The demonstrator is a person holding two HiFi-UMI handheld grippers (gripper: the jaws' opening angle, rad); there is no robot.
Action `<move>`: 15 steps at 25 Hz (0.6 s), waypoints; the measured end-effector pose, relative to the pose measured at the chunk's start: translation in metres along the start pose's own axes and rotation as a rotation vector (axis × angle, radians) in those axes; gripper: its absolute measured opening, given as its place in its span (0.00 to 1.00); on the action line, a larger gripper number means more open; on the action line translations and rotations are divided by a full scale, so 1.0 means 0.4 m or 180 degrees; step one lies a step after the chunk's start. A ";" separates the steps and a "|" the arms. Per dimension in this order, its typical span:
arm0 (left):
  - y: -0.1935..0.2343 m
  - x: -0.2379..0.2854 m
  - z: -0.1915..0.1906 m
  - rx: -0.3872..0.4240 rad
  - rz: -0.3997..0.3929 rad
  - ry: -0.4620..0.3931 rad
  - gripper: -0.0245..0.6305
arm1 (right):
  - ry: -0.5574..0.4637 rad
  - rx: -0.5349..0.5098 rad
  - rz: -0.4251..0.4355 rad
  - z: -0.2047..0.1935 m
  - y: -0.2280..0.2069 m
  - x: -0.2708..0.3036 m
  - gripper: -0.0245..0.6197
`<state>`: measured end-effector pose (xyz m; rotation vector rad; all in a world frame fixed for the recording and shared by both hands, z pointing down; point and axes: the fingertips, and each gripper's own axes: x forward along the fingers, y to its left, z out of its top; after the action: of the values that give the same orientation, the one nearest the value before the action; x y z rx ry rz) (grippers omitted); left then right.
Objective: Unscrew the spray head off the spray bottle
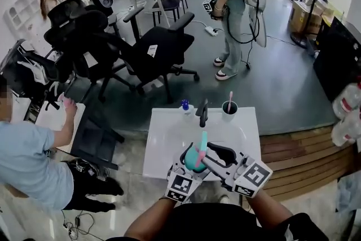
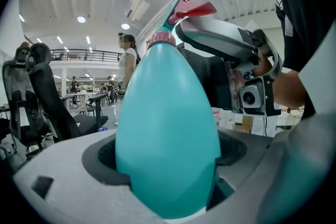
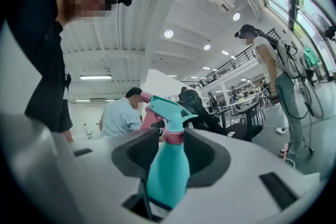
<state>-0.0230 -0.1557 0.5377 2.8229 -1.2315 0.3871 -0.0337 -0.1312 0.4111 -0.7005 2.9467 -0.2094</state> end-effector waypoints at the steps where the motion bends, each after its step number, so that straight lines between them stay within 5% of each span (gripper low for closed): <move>1: -0.001 0.002 -0.002 0.0012 0.0008 0.0007 0.74 | -0.0006 0.0021 -0.0036 0.001 -0.002 0.001 0.26; 10: -0.010 0.012 0.001 0.0146 -0.0004 0.0059 0.74 | 0.0026 0.0085 -0.0197 -0.003 -0.010 0.009 0.25; 15: -0.026 0.011 0.008 0.0074 -0.0132 -0.0008 0.74 | 0.0032 -0.0044 -0.0043 0.001 0.003 0.008 0.25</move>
<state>-0.0120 -0.1521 0.5364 2.8640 -1.1743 0.3984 -0.0370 -0.1315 0.4102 -0.7233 2.9566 -0.1946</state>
